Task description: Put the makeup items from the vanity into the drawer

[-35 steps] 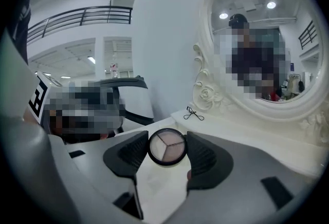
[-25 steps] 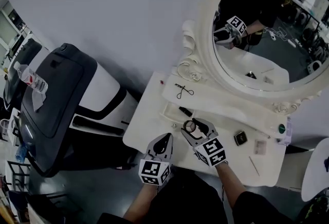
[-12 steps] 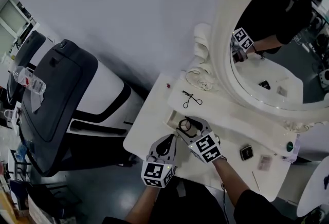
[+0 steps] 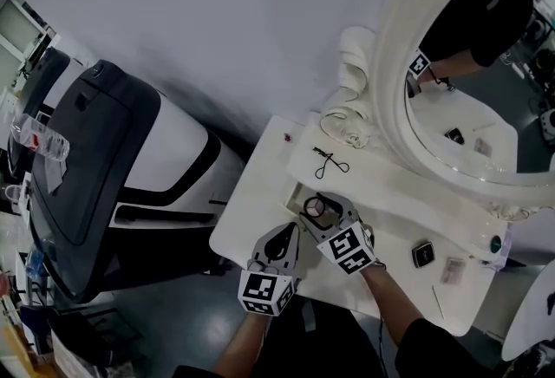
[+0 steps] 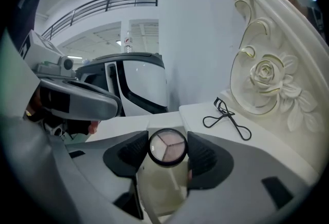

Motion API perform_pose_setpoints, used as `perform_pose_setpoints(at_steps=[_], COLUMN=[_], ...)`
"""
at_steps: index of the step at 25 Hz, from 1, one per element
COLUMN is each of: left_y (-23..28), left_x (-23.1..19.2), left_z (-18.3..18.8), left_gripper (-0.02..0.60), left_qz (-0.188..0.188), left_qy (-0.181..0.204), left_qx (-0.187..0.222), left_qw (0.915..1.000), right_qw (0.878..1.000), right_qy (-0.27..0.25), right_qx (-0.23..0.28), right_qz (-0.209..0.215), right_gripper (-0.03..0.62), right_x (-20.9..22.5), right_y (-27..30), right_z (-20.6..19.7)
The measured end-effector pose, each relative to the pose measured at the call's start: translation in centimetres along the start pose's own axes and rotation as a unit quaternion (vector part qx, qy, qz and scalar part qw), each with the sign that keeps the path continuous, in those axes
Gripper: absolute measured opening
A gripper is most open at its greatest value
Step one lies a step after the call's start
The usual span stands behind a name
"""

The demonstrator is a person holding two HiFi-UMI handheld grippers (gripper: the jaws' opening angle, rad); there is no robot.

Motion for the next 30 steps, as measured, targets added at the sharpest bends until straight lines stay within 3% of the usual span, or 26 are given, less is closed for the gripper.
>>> perform_pose_setpoints(at_steps=[16,23,30], left_y=[-0.9,-1.5,-2.6], left_x=[-0.7,-0.4,1.4], left_z=[-0.5,0.1,1.6], left_gripper=[0.014,0.014,0.014], left_qz=[0.005,0.006,-0.008], left_qy=[-0.006,-0.001,0.018], left_qx=[0.001,0.011,0.026], left_qw=[1.0,0.9999,0.9995], right_qw=[1.0,1.0,0.993], right_qy=[-0.016,0.01,0.079], right_qx=[0.002,0.013,0.084], right_qz=[-0.003,-0.004,-0.015], right_gripper=[0.233,0.232,0.217], right_x=[-0.3,-0.1,-0.5], right_y=[0.3,-0.6,-4.9], right_z=[0.0,0.2,1.7])
Point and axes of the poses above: the fingertips, and each gripper's own axes: y forward along the fingers, x to its right, z out of its top, the point moved 7 cm from there along -y, backward along the fingers, and after that the axes turned 10 degrees about -z, right-handed, at the moved point
